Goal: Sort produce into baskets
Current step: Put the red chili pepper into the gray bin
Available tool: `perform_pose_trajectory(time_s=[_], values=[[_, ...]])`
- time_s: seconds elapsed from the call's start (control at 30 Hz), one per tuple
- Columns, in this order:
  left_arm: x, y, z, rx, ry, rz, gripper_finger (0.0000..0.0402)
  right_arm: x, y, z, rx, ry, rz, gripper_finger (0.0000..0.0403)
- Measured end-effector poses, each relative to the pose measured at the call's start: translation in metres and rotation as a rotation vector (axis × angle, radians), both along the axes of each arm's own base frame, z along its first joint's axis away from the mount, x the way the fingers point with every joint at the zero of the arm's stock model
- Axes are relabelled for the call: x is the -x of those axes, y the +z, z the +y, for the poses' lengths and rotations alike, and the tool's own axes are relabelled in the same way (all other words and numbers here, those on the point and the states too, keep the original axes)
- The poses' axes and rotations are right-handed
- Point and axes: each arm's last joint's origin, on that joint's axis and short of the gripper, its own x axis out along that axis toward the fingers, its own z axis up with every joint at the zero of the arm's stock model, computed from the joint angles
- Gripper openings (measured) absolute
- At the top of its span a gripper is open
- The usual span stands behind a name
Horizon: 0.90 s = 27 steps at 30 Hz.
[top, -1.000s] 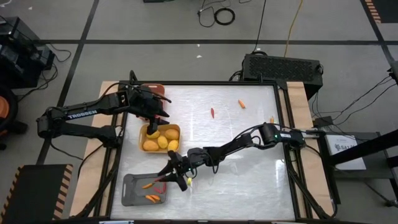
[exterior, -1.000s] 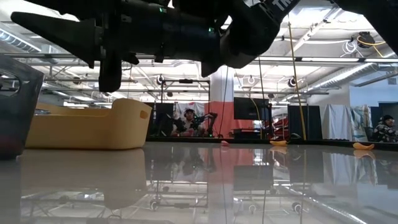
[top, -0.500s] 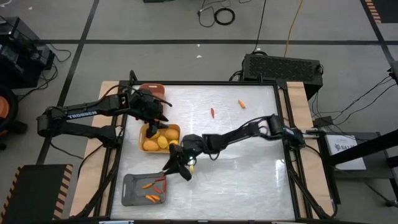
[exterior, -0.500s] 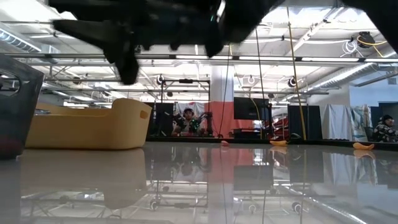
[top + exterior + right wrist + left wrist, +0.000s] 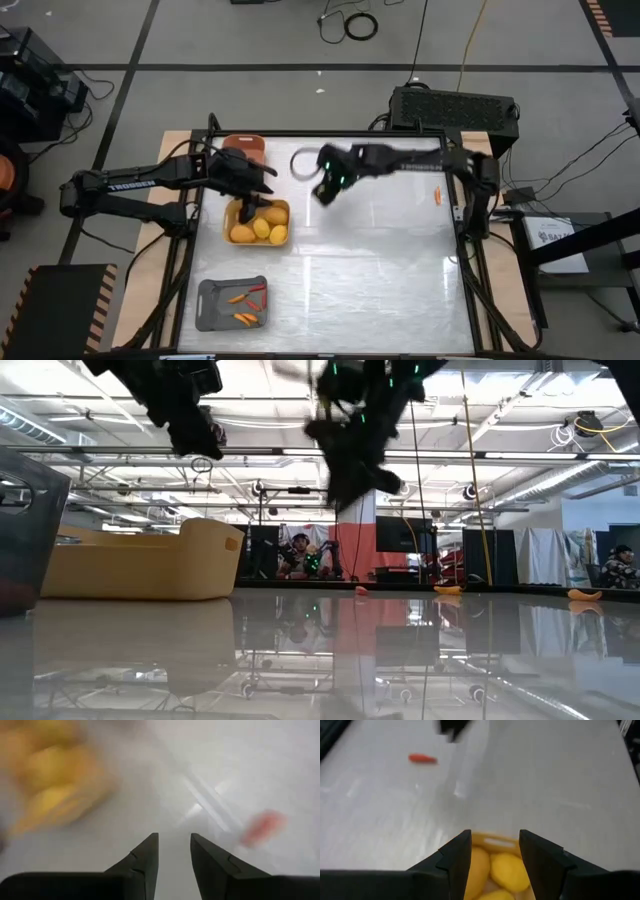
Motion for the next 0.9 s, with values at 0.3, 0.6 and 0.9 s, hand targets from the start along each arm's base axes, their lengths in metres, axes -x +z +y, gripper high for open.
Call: perform_pose_trajectory(time_s=[0.3,0.6,0.9], values=[[-0.007,0.009,0.004,-0.038,0.093,-0.11,0.0173,0.018,-0.032,-0.079,-0.065,-0.299,0.098,0.0121],[-0.007,0.01,0.007,-0.077,0.185,-0.106,0.0173,0.016,-0.07,-0.095,-0.079,-0.281,0.208,0.0172],[-0.007,0.011,0.009,-0.123,0.244,-0.11,0.0173,0.003,-0.101,-0.085,-0.085,-0.228,0.256,0.0185]])
